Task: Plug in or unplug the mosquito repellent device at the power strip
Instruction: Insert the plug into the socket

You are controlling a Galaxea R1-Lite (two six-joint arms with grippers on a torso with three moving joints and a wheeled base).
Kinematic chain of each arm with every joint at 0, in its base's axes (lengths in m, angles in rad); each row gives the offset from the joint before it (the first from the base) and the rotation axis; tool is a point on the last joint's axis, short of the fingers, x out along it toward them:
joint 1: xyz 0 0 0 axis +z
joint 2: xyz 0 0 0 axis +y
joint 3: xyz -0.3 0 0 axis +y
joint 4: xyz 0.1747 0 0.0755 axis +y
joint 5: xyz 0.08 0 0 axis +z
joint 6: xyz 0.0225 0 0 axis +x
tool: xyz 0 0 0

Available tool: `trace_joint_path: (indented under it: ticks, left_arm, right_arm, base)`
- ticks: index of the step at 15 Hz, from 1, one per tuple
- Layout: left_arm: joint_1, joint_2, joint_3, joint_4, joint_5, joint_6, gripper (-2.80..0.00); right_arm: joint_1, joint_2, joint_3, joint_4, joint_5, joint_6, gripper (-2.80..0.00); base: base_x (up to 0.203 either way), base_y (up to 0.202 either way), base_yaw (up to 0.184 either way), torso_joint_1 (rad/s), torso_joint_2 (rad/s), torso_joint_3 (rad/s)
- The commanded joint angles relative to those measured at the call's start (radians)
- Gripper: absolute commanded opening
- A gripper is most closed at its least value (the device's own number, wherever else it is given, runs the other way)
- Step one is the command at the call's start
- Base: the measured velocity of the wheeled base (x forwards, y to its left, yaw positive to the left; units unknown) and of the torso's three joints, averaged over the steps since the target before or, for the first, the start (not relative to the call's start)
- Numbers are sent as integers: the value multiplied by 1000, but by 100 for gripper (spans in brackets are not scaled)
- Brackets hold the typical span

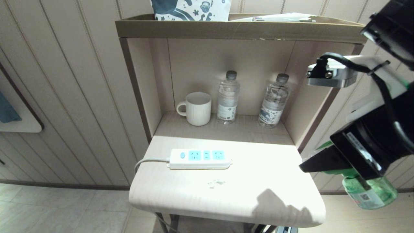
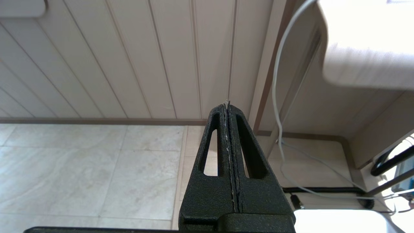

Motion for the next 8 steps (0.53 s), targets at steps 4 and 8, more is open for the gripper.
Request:
trace_joint_path:
  ticks: [4,8]
  left_arm:
    - [0,0,0,1,0,1,-280]
    - [0,0,0,1,0,0,-280]
  right_arm:
    - [1,73,-3,-1,2,6,-280]
    - [-1,98,-3,-3,4,8,-280]
  base:
    - [0,0,0,217,-500,-284]
    - [0,0,0,239,-526,-288]
